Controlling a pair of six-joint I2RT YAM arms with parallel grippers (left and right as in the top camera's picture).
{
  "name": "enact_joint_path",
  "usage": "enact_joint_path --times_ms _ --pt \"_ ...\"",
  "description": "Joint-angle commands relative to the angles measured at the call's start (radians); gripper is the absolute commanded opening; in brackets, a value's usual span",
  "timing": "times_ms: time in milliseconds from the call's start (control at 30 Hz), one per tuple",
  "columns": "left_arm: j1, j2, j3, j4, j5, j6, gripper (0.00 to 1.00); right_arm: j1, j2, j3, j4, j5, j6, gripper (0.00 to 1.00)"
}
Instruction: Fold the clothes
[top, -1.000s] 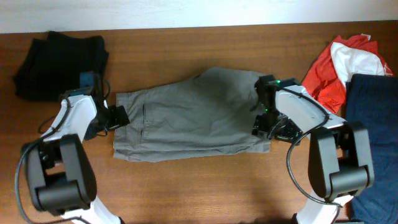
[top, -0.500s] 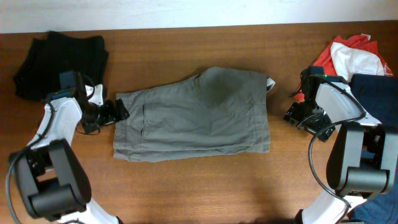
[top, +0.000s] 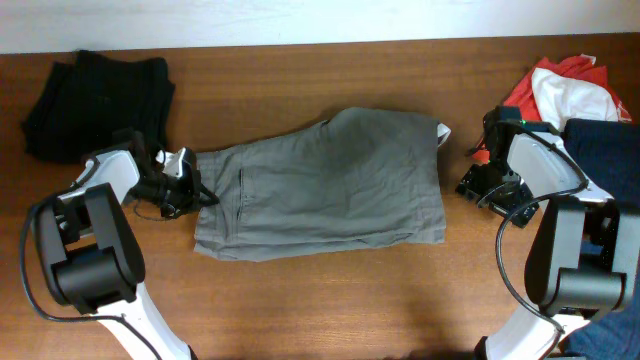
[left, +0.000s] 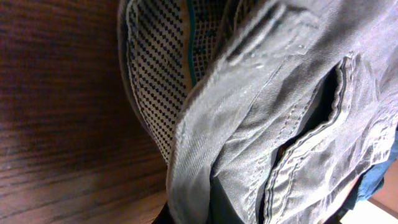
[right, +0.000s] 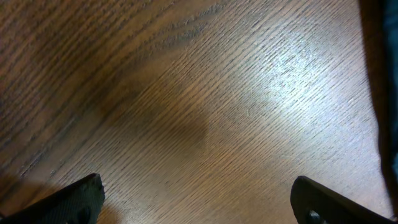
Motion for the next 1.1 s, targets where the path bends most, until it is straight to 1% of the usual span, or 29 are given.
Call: enact_joint_path --times_ms 0,67,167,233,300,367,433,500,533,667,733,800,900,1000,1033,1067 --pt "-0.008 0.061 0.071 -0.122 -0.271 -0.069 0.01 -0.003 -0.023 0.015 0.0 0.02 0.006 0.99" --pt "-0.008 0.055 0.2 -0.26 -0.366 -0.109 0.0 -0.003 -0.023 0.015 0.0 0.02 0.006 0.99" --pt "-0.009 -0.006 0.447 -0.452 -0.422 -0.141 0.01 -0.003 -0.023 0.016 0.0 0.02 0.006 0.99" --pt "-0.009 -0.05 0.582 -0.57 -0.441 -0.132 0.0 -0.003 -0.023 0.015 0.0 0.02 0.006 0.99" --pt "-0.013 -0.09 0.701 -0.682 -0.507 -0.132 0.01 -0.003 -0.023 0.016 0.0 0.02 0.006 0.99" --pt "-0.032 -0.14 0.768 -0.745 -0.525 -0.132 0.01 -0.003 -0.023 0.016 0.0 0.02 0.006 0.99" --pt "-0.076 -0.198 0.783 -0.776 -0.524 -0.132 0.0 -0.003 -0.023 0.015 0.0 0.02 0.006 0.99" --pt "-0.138 -0.253 0.783 -0.782 -0.512 -0.132 0.01 -0.003 -0.023 0.015 0.0 0.02 0.006 0.99" --pt "-0.198 -0.287 0.783 -0.772 -0.492 -0.132 0.01 -0.003 -0.023 0.016 0.0 0.02 0.006 0.99" --pt "-0.363 -0.269 0.755 -0.76 -0.482 -0.133 0.01 -0.003 -0.023 0.015 0.0 0.02 0.006 0.99" --pt "-0.453 -0.247 0.719 -0.7 -0.44 -0.133 0.01 -0.003 -0.023 0.015 0.0 0.02 0.006 0.99" --pt "-0.534 -0.238 0.673 -0.615 -0.437 -0.143 0.01 -0.003 -0.023 0.015 0.0 0.02 0.006 0.99" --pt "-0.597 -0.195 0.598 -0.544 -0.437 -0.148 0.01 -0.003 -0.023 0.016 0.0 0.02 0.006 0.99" --pt "-0.604 -0.132 0.518 -0.436 -0.437 -0.148 0.01 -0.003 -0.023 0.015 0.0 0.02 0.006 0.99" --pt "-0.604 -0.098 0.517 -0.422 -0.437 -0.148 0.05 -0.003 -0.023 0.015 0.0 0.02 0.006 0.99" --pt "-0.604 -0.077 0.517 -0.412 -0.437 -0.148 0.14 -0.003 -0.023 0.016 0.0 0.02 0.006 0.99"
